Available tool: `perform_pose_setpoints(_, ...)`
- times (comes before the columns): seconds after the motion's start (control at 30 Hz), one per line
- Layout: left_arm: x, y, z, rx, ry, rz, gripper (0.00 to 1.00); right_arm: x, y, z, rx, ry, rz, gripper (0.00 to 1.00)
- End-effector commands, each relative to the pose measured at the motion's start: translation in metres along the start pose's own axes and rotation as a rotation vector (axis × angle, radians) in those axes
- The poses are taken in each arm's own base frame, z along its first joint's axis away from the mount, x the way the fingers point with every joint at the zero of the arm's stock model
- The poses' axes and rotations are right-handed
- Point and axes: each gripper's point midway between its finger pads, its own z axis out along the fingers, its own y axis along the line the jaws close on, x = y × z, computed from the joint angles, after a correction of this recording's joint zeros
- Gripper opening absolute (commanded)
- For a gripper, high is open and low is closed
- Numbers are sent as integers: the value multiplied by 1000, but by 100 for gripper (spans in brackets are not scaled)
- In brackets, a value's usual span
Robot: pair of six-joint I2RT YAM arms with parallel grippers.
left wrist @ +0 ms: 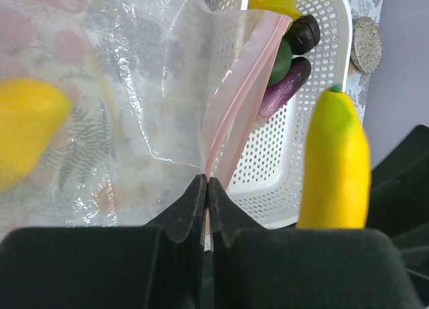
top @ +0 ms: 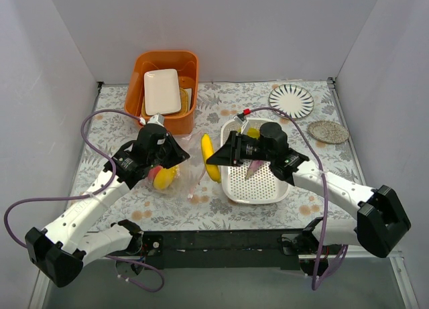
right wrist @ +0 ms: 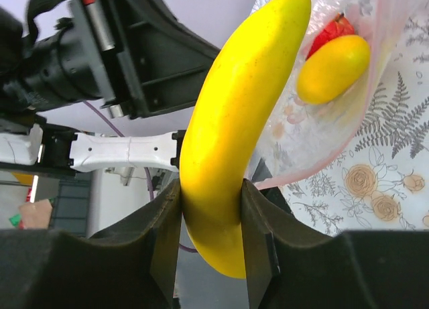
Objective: Place the food in the zip-top bag and seal the zipper
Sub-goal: Place the fake fruit in the zipper food storage bag.
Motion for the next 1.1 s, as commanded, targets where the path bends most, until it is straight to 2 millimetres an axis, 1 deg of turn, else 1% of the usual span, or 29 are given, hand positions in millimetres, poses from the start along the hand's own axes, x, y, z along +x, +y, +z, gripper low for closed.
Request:
perform_pose_setpoints(0.0,-11,-11,-6,20,-34,-3,0,-15,22,-10,-64,-110,-235,6)
perform_pose_setpoints(0.1,-10,-12,-5,23,-25,-3,0,-21,29,-10,-100,-147,-288,4)
perform_pose_setpoints(0.13,-9,-12,-4,24,-22,-4,0,-28,38,-10,-137,-184,-320,3)
perform_pose_setpoints(0.17,-9,-12,-4,26,-21,-6,0,-29,40,-10,-157,-201,-332,3)
perform_pose_setpoints(0.2,-9,-13,-4,30,-19,-9,0,-30,38,-9,-171,-227,-328,3)
perform_pose_setpoints(0.23,-8,-14,-4,39,-17,-9,0,-37,50,-11,-227,-275,-364,3)
perform_pose_setpoints(0.27,-8,-15,-4,42,-16,-9,0,-39,54,-12,-254,-296,-378,2)
perform_pose_setpoints(0.3,-8,-15,-4,44,-13,-10,0,-41,51,-8,-262,-303,-376,2)
perform_pose_setpoints(0.33,-8,-16,-4,46,-13,-14,0,-42,55,-6,-288,-303,-369,2)
perform_pose_setpoints(0.37,-8,-17,-4,48,-11,-14,0,-45,66,-7,-336,-321,-399,1)
perform_pose_setpoints(0.4,-8,-17,-4,48,-11,-14,0,-45,62,-1,-351,-311,-397,2)
perform_pose_setpoints(0.43,-8,-17,-4,49,-12,-14,0,-44,67,-1,-383,-309,-383,2)
perform_pose_setpoints(0.47,-8,-17,-4,49,-12,-14,0,-47,77,-4,-435,-329,-397,2)
perform_pose_setpoints(0.5,-8,-18,-4,50,-12,-14,0,-47,74,0,-450,-325,-386,2)
perform_pose_setpoints(0.53,-8,-16,-4,45,-9,-13,0,-45,77,1,-475,-308,-386,1)
perform_pose_setpoints(0.57,-9,-18,-5,48,-11,-14,0,-46,85,0,-509,-311,-390,1)
perform_pose_setpoints(0.6,-9,-18,-5,47,-10,-13,0,-46,80,4,-500,-309,-376,1)
perform_pose_setpoints(0.7,-11,-20,-8,53,-16,-14,0,-47,68,7,-462,-332,-363,1)
perform_pose_setpoints(0.77,-12,-21,-10,57,-21,-14,0,-47,64,8,-446,-333,-365,1)
perform_pose_setpoints(0.8,-14,-23,-11,62,-25,-16,0,-46,57,12,-417,-317,-356,1)
perform_pose_setpoints(0.87,-15,-26,-14,71,-28,-18,0,-43,48,15,-386,-309,-355,1)
perform_pose_setpoints(0.93,-17,-31,-17,90,-31,-21,0,-38,35,17,-344,-292,-344,1)
perform_pose_setpoints(1.07,-23,-42,-22,132,-41,-26,0,-27,22,18,-322,-257,-329,1)
